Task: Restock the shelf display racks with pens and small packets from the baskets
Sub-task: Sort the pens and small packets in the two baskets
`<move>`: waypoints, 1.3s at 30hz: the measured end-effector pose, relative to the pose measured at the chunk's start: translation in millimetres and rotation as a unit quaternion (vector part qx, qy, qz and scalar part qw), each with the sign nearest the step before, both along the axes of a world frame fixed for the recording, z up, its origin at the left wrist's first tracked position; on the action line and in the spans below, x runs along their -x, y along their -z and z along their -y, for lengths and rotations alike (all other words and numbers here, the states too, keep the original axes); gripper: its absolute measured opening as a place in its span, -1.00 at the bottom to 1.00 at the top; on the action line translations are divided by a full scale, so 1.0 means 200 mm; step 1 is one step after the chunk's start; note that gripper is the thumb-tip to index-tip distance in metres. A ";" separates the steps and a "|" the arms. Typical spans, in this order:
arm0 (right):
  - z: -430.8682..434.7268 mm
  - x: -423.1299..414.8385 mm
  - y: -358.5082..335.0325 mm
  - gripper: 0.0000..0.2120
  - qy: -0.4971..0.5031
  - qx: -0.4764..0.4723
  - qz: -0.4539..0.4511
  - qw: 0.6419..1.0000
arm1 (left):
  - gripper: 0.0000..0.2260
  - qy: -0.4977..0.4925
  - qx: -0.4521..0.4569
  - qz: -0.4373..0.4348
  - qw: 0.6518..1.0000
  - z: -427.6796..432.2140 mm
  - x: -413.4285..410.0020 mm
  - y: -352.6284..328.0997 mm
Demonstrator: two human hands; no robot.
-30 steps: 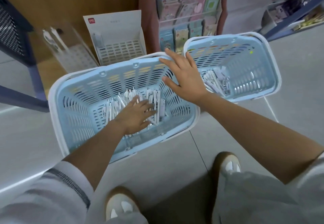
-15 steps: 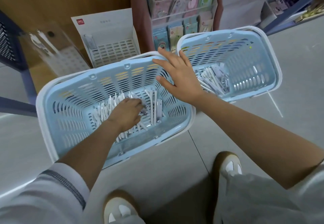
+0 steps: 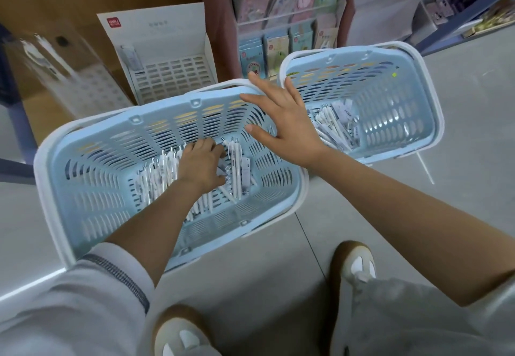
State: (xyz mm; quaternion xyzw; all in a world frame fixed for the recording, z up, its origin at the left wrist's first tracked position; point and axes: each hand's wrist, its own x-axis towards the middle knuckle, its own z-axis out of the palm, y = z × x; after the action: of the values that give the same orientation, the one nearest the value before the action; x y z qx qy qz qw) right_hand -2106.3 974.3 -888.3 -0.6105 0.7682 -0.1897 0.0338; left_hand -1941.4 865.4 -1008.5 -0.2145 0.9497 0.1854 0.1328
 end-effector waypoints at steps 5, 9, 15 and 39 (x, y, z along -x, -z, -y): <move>0.00 0.00 0.00 -0.58 -0.006 -0.010 -0.017 1.000 | -0.56 0.015 0.017 0.005 1.000 0.02 0.00 0.01; 0.00 0.00 0.00 -0.60 -0.002 -0.007 -0.013 1.000 | -0.71 0.038 0.015 -0.019 0.999 0.03 -0.04 0.00; 0.00 0.00 -0.01 -0.62 0.001 -0.013 -0.005 1.000 | -0.77 0.031 -0.016 -0.015 0.999 0.04 -0.03 -0.02; 0.00 0.01 -0.02 -0.64 -0.002 -0.014 0.013 1.000 | -0.30 -0.015 -0.172 0.002 0.985 -0.05 0.08 0.02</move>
State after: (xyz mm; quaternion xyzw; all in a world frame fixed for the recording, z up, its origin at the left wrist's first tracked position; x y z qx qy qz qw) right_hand -2107.5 973.9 -885.3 -0.6089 0.7691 -0.1870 0.0530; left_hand -1957.3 874.7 -1013.1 -0.2031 0.9000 0.3479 0.1668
